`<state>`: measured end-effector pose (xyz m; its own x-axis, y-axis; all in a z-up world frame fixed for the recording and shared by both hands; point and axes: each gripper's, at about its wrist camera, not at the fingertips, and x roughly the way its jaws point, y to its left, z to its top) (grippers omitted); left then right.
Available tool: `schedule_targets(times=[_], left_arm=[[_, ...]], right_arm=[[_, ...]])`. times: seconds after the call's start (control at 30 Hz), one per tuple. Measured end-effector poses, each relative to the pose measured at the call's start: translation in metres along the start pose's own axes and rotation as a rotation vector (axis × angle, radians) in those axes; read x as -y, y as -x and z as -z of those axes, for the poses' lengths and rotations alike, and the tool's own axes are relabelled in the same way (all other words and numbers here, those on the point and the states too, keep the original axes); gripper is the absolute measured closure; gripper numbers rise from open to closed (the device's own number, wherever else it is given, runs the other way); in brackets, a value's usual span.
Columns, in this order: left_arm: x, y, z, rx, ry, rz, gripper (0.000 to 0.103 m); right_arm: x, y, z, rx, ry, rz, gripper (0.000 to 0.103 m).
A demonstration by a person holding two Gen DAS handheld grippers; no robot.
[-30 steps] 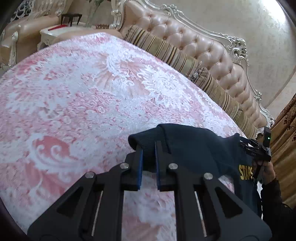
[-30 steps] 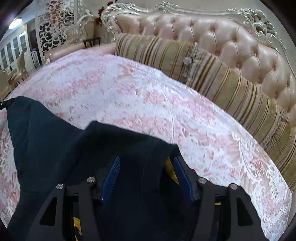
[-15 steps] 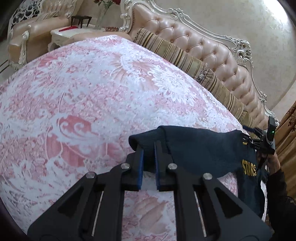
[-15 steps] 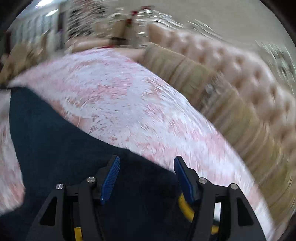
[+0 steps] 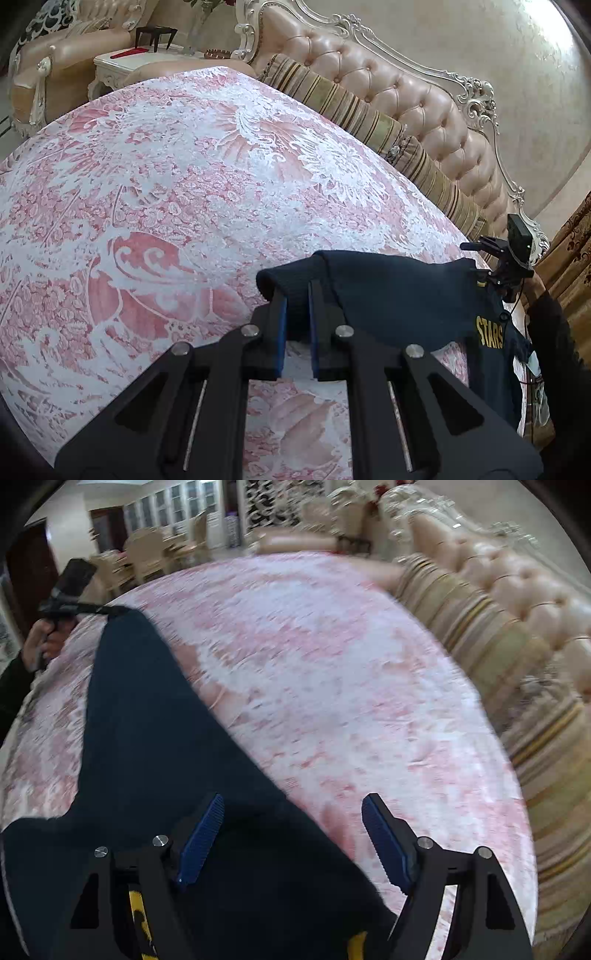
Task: Fold clothes
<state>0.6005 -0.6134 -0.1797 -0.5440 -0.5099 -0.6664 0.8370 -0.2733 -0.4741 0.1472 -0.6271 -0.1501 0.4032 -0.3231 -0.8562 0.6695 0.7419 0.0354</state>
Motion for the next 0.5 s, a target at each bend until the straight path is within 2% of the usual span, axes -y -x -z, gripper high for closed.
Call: schedule_targets(times=[0.03,0.07,0.1,0.13,0.2,0.37,0.5], left_arm=[[0.0,0.001,0.0,0.003,0.0,-0.002,0.091],[0.001,0.001,0.001,0.006,0.001,-0.004,0.091],[0.001,0.002,0.001,0.009,0.002,-0.006,0.091],[0.001,0.003,0.002,0.015,0.006,-0.006,0.091],[0.002,0.005,0.004,0.025,0.014,-0.008,0.091],[0.005,0.005,0.002,0.046,0.018,-0.027,0.091],[0.001,0.003,-0.008,0.063,0.03,-0.042,0.091]], right_arm=[[0.0,-0.005,0.0,-0.027,0.001,-0.027,0.031],[0.0,-0.01,0.001,-0.055,0.001,-0.054,0.058],[-0.001,-0.015,0.001,-0.083,0.001,-0.081,0.073],[-0.003,-0.015,0.002,-0.083,0.013,-0.079,0.074],[-0.007,-0.01,0.002,-0.062,0.027,-0.055,0.09],[-0.013,0.004,-0.002,-0.003,0.032,0.053,0.093],[-0.011,0.004,-0.013,0.003,0.009,0.125,0.093]])
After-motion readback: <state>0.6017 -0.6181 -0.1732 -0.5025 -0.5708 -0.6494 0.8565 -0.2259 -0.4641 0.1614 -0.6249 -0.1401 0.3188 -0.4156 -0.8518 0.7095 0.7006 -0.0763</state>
